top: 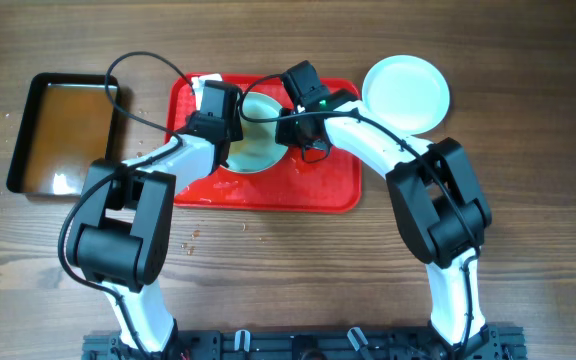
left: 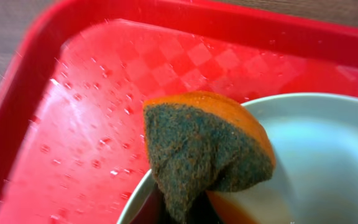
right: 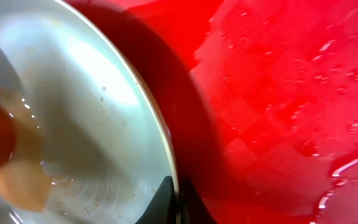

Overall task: Clean dirty plates on tray and stack at the side
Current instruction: 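Scrub the last plate with the left sponge while right gripper holds it, then lift the last plate with the right gripper and carry it right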

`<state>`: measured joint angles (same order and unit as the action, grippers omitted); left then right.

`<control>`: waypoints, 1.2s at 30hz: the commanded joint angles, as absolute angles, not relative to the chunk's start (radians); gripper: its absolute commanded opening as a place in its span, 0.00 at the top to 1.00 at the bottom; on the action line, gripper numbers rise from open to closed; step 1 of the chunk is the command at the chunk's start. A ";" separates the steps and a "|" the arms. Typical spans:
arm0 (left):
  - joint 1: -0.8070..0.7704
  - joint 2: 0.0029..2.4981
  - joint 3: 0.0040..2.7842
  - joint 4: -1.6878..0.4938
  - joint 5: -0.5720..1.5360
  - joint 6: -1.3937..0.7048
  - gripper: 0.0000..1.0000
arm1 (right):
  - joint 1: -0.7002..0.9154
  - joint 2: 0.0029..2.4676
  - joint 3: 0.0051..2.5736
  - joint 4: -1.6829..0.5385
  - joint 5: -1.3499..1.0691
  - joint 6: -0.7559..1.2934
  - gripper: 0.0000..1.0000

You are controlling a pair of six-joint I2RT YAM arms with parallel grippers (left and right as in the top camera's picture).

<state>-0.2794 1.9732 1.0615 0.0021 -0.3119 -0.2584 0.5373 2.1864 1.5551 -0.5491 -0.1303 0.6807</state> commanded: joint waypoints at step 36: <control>-0.109 1.735 1.060 -0.443 0.112 -0.331 0.96 | 0.630 1.870 1.787 -0.647 1.150 -0.538 0.96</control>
<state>-0.1093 1.7390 1.0592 -0.4450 0.0811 -0.3210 0.6052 1.9076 1.7592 -0.7223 0.8169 -0.2600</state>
